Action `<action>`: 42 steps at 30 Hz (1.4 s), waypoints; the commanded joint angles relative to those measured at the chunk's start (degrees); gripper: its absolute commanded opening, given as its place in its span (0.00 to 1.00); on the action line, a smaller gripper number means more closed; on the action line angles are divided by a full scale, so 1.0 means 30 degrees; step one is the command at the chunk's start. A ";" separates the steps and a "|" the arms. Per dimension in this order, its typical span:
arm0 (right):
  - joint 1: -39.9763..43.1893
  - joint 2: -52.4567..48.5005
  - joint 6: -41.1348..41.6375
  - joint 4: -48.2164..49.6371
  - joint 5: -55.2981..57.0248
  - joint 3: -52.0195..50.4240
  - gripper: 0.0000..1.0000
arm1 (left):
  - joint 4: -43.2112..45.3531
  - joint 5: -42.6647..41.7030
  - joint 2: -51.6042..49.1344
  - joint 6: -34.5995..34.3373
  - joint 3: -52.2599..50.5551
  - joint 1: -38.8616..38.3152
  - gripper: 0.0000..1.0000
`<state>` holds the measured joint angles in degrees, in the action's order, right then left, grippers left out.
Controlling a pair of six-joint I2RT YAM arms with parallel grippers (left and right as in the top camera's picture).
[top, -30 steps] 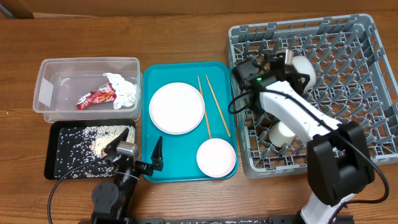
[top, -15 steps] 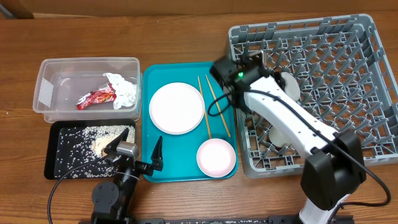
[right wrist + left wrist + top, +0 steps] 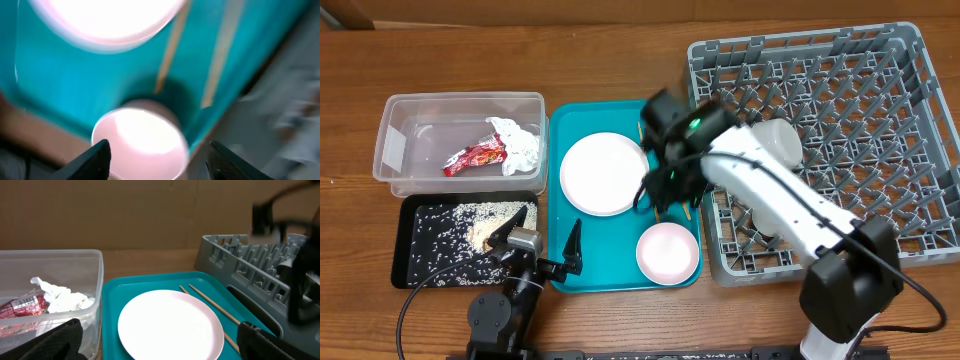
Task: Sort waste into correct bins and load items into the dishwasher
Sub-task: 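Reach the right gripper to the pink bowl and grasp it, then carry the pink bowl into the dish rack and release it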
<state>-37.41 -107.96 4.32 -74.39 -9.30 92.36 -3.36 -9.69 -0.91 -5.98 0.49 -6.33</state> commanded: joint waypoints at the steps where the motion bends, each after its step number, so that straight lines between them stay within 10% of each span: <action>1: -0.0619 0.0080 -0.2463 0.1180 -0.0845 -0.2499 0.64 | 0.0007 -0.0204 0.0204 -0.0219 -0.0073 0.0102 1.00; 11: -0.0634 0.0080 -0.4306 0.5202 0.0510 -0.6849 0.55 | 0.0007 -0.0204 0.0204 -0.0219 -0.0073 0.0102 1.00; 20: -0.0597 0.0087 -0.3934 0.5515 0.0590 -0.5719 0.04 | 0.0007 -0.0211 0.0204 -0.0219 -0.0073 0.0102 1.00; 27: -0.0583 0.0175 -0.2579 0.4000 0.1209 -0.2586 0.04 | 0.0007 -0.0211 0.0204 -0.0219 -0.0073 0.0102 1.00; 38: 0.0248 0.3475 0.7490 0.2106 2.1267 0.2040 0.04 | 0.0007 -0.0211 0.0204 -0.0219 -0.0073 0.0102 1.00; 42: 0.2244 0.3606 0.8269 0.1807 2.3409 0.1996 0.04 | 0.0007 -0.0211 0.0204 -0.0219 -0.0073 0.0102 1.00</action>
<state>-35.46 -98.06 22.20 -68.66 45.43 97.32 -3.38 -9.69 -0.91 -5.98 0.49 -6.33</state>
